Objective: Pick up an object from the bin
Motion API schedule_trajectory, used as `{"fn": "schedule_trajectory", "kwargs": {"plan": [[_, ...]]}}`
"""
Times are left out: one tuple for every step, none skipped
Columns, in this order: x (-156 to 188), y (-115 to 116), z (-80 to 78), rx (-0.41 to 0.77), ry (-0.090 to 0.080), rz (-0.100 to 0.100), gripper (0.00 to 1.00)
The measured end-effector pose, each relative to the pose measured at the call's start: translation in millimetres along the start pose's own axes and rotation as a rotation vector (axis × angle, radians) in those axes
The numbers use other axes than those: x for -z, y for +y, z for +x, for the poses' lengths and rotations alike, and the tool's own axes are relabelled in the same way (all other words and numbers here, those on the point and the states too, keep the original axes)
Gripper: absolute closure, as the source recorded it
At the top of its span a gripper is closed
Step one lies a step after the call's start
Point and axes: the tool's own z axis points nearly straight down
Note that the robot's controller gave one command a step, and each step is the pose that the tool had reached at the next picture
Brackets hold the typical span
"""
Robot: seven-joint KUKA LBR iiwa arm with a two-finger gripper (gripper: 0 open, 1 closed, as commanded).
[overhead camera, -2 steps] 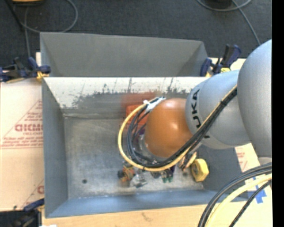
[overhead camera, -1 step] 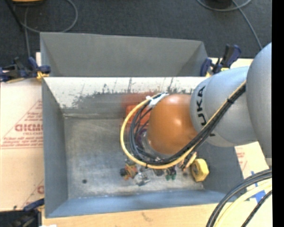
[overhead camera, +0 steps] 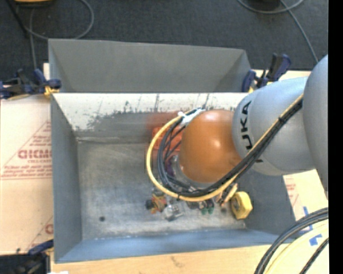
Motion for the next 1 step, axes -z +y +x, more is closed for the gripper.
{"fn": "schedule_trajectory", "kwargs": {"plan": [[6.2, -0.2, 0.7, -0.001, 0.002, 0.0, 1.0]]}}
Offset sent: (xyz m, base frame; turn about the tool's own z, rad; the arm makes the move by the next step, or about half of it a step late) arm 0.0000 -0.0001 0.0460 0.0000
